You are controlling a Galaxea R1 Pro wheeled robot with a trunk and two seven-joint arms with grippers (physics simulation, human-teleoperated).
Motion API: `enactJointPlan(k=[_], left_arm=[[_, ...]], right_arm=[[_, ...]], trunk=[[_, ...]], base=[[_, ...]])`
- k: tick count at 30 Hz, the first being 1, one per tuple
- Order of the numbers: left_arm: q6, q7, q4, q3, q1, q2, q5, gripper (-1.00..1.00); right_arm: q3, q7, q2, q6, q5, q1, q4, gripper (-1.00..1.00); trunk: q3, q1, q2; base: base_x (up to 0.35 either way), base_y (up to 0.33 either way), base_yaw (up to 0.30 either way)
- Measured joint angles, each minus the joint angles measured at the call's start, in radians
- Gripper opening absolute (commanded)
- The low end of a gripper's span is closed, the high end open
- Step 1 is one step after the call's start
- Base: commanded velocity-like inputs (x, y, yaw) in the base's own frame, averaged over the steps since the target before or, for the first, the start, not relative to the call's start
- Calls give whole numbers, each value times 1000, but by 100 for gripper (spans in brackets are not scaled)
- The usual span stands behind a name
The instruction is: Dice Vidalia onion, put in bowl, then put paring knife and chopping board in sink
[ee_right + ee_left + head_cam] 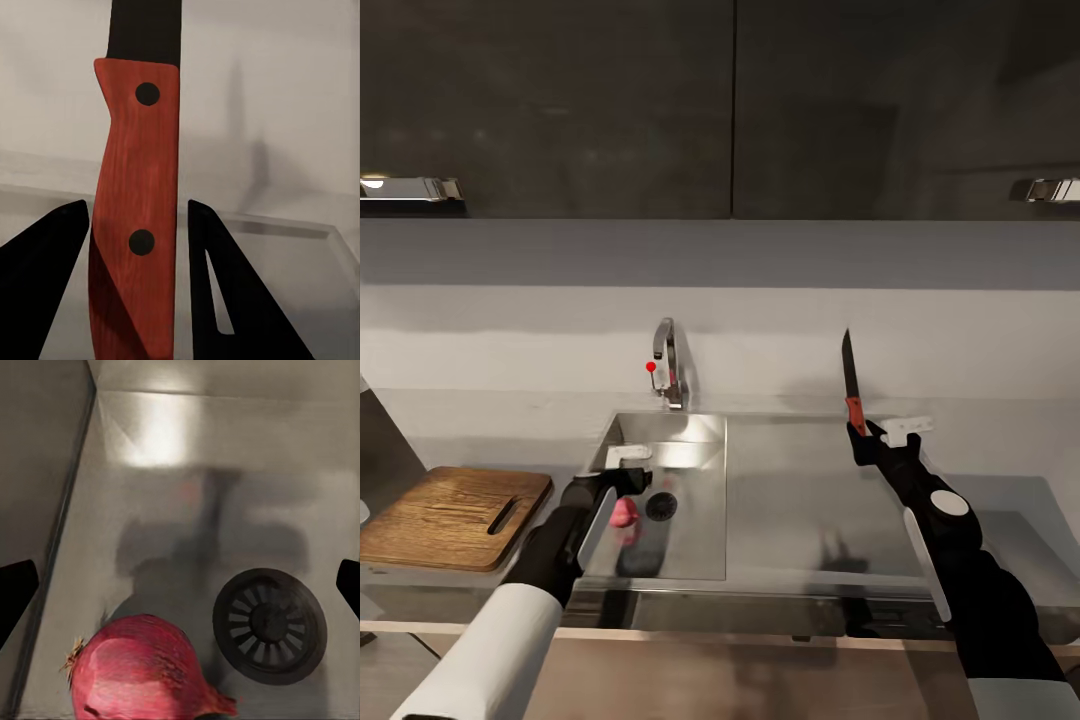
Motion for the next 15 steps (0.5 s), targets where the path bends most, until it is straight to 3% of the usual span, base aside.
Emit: enactJointPlan(k=[10,15], left_arm=[[-1,1,104,1,-1,6,0,100],[-3,24,124,3,-4,33,0,100]], right_arm=[[-1,0,0,0,0,0,0,-100],[-1,0,0,0,0,0,0,-100]], trunk=[[0,0,0],[0,0,0]], base=[[0,0,0],[0,0,0]])
